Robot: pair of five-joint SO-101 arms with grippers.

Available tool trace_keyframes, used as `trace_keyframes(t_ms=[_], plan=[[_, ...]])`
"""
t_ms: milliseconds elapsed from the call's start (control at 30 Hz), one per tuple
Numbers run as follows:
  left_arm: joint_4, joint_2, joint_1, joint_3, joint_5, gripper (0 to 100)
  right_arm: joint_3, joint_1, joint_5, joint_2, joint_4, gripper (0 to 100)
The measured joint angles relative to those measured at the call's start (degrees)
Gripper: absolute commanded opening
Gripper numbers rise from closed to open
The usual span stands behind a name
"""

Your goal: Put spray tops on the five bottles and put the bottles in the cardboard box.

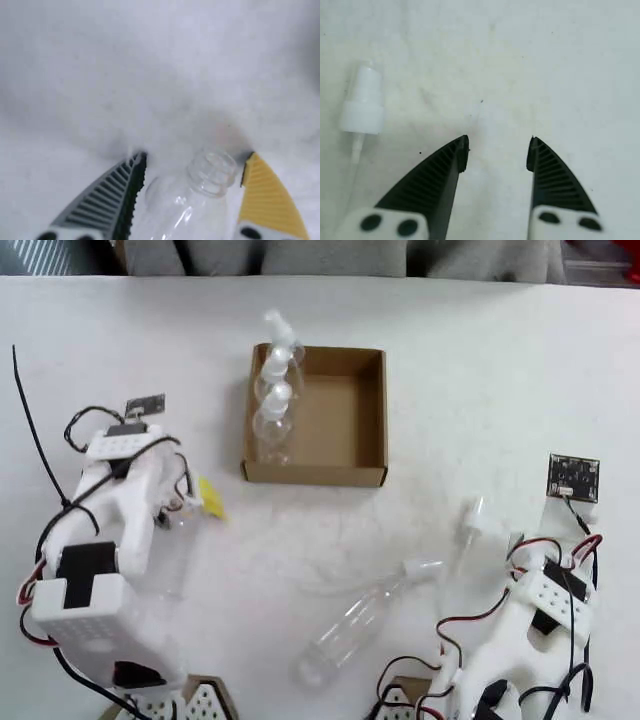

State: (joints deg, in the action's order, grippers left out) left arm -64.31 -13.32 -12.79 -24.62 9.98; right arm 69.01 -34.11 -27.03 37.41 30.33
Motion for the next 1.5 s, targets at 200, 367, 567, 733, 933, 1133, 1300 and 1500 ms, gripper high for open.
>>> trace_keyframes(t_ms=[200, 367, 567, 733, 933, 1133, 1300, 1500], plan=[[0.4, 2.8, -0.2, 0.0, -9.4, 20, 0.0, 0.0, 0.0, 0.0, 0.0, 17.0], [0.4, 7.7, -0.2, -3.1, -22.2, 27, 0.0, 0.0, 0.0, 0.0, 0.0, 17.0], [-0.4, 9.8, 0.1, -6.2, -25.3, 27, 0.0, 0.0, 0.0, 0.0, 0.0, 17.0], [3.0, 10.2, -0.2, -6.2, -22.4, 27, 0.0, 0.0, 0.0, 0.0, 0.0, 17.0], [-3.2, 10.2, -0.2, -2.6, -29.8, 29, 0.0, 0.0, 0.0, 0.0, 0.0, 17.0], [-12.6, 10.2, -0.6, 0.5, -34.0, 42, 0.0, 0.0, 0.0, 0.0, 0.0, 17.0], [-16.4, 10.2, -0.6, 0.5, -34.0, 40, 0.0, 0.0, 0.0, 0.0, 0.0, 17.0], [-16.9, 11.6, -0.6, -0.4, -34.5, 40, 0.0, 0.0, 0.0, 0.0, 0.0, 17.0]])
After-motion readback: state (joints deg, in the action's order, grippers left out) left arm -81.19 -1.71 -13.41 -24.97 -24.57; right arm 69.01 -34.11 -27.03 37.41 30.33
